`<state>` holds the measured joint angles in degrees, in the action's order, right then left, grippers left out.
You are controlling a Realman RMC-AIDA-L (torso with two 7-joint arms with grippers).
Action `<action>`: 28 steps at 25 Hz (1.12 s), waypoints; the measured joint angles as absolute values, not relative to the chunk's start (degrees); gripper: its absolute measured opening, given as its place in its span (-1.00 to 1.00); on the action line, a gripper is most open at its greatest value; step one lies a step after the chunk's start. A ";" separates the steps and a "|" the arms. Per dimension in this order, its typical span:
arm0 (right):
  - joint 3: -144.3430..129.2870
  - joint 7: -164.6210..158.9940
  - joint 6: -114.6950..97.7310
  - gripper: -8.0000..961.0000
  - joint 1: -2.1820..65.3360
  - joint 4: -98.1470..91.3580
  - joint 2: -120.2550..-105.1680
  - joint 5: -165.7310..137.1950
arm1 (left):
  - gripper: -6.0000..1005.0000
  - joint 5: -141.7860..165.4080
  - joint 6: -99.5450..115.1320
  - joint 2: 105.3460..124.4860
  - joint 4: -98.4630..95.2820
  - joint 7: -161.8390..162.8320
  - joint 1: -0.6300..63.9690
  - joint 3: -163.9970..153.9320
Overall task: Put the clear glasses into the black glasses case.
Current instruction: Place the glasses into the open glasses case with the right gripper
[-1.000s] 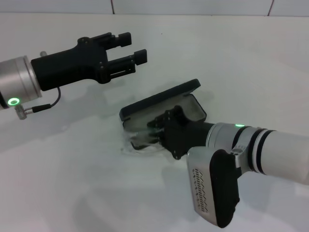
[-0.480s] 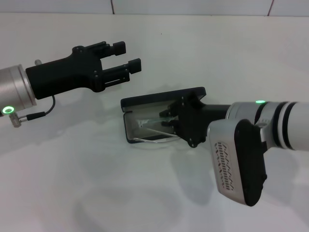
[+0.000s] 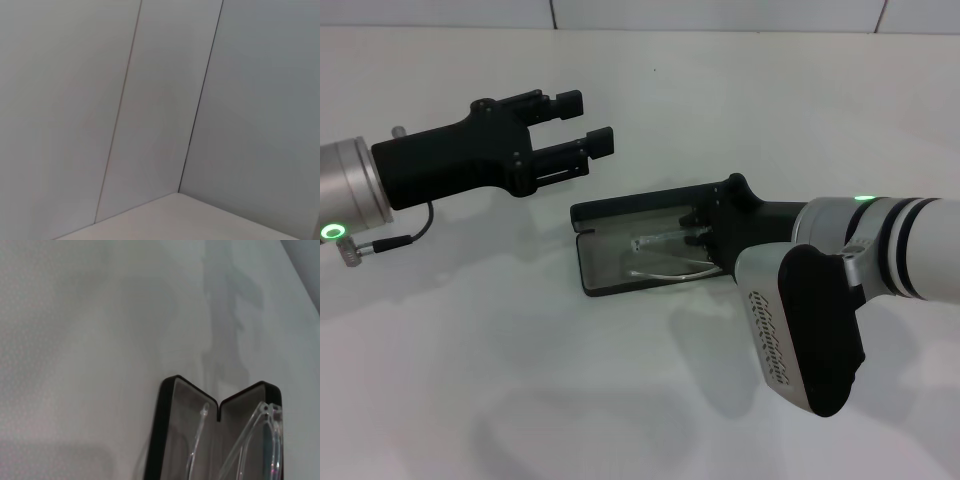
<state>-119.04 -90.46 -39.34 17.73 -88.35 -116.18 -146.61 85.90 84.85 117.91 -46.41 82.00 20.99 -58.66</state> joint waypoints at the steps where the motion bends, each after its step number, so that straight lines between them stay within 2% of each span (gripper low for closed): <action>1: -119.09 -90.49 -39.39 -0.72 17.73 -88.36 -116.18 -146.78 | 0.37 85.90 84.87 117.92 -46.41 82.00 21.05 -58.73; 28: -124.28 -90.46 -30.28 -0.72 18.67 -84.20 -116.18 -151.15 | 0.37 86.16 85.08 118.39 -46.41 82.00 21.64 -59.06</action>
